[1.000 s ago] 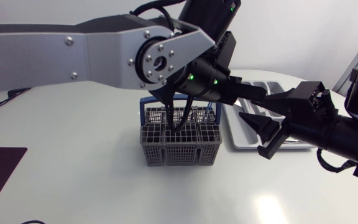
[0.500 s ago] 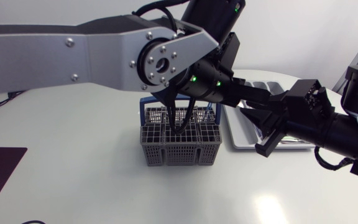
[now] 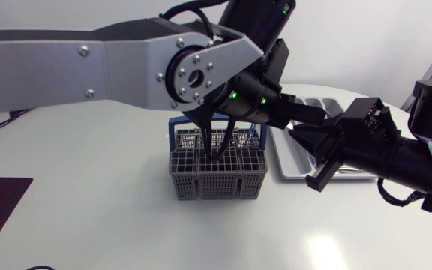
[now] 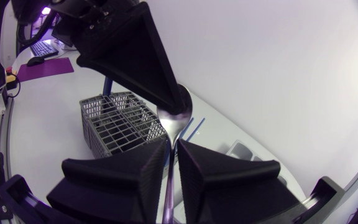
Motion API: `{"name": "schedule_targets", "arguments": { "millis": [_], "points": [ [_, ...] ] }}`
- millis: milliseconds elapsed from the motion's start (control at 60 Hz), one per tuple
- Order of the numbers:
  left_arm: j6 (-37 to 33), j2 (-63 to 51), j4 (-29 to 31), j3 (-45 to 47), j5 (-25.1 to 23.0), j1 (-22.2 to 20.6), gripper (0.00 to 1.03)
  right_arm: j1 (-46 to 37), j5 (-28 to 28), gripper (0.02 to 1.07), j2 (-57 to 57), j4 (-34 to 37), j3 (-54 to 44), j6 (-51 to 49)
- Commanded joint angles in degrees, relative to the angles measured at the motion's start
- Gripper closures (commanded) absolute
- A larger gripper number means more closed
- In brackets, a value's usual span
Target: Unload the cutlery basket into the drawer organizer.
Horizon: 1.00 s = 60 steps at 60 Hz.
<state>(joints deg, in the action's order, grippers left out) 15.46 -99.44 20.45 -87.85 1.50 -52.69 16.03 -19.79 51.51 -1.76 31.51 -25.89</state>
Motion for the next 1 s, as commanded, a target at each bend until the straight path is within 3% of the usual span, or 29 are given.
{"name": "schedule_targets", "arguments": {
  "millis": [0,267,567,667,867,983],
  "points": [
    [1.06,-0.23,-0.41,-1.18,-0.53,-0.31,1.00,0.40,0.10,0.93,0.79,0.35,-0.39,1.28],
    [0.97,0.47,-0.41,-1.00,-0.53,-0.22,1.00,0.40,0.02,1.00,1.58,0.88,-0.31,0.93],
    [0.53,0.91,-0.41,-0.92,-0.53,-0.31,0.97,0.40,-0.42,1.00,1.32,1.85,-0.48,0.58],
    [0.53,1.53,-0.50,-1.09,-0.53,-0.22,0.83,0.40,-0.86,1.00,0.70,2.73,-0.48,0.49],
    [0.27,2.49,-0.41,-1.27,-0.53,0.13,0.36,0.23,-1.39,1.01,-0.44,5.28,-0.48,-0.92],
    [-0.08,3.46,-0.41,-1.53,-0.35,1.36,0.20,-1.09,-2.44,1.01,-1.14,7.12,-0.39,-3.03]
  ]
}}
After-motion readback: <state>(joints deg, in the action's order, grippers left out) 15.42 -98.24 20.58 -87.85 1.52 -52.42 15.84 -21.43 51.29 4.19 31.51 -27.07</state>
